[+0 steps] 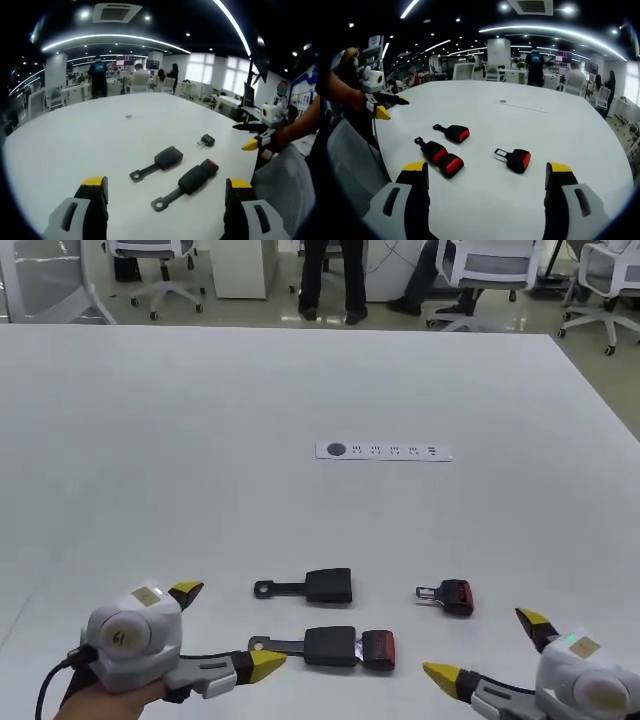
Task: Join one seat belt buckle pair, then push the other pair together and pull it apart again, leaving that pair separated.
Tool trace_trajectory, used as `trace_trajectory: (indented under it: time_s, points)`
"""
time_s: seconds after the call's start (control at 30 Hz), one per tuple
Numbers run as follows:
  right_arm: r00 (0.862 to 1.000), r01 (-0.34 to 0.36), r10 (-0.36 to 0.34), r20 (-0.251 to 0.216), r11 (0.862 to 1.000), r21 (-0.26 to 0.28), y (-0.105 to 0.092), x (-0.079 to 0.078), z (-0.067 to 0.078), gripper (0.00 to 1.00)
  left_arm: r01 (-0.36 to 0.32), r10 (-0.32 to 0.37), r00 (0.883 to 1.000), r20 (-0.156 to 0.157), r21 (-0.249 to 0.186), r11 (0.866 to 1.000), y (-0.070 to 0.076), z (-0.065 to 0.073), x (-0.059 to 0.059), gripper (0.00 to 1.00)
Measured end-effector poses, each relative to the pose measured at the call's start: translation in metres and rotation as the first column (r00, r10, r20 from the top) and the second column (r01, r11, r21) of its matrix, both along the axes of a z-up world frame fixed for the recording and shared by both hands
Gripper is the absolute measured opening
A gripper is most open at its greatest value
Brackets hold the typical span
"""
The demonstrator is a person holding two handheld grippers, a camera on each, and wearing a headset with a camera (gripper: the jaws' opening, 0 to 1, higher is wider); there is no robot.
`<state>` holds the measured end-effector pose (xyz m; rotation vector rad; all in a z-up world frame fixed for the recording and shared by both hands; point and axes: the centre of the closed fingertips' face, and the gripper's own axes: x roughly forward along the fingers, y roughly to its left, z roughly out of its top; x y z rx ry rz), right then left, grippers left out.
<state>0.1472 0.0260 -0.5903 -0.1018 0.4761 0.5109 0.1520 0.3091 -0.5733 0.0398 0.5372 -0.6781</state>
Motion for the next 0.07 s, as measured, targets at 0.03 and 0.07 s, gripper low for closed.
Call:
trace_trajectory:
  time_s: [0.03, 0.07]
  points:
    - [1.0, 0.002, -0.002, -0.002, 1.0, 0.001, -0.0005, -0.0003, -0.0005, 0.98, 0.003, -0.003, 1.0, 0.0, 0.003, 1.0, 0.0003, -0.0011, -0.0004, 1.0]
    - [1.0, 0.003, -0.003, -0.004, 1.0, 0.002, -0.0008, -0.0006, -0.0011, 0.98, 0.006, -0.006, 1.0, -0.006, 0.008, 1.0, 0.0005, -0.0033, -0.0012, 1.0]
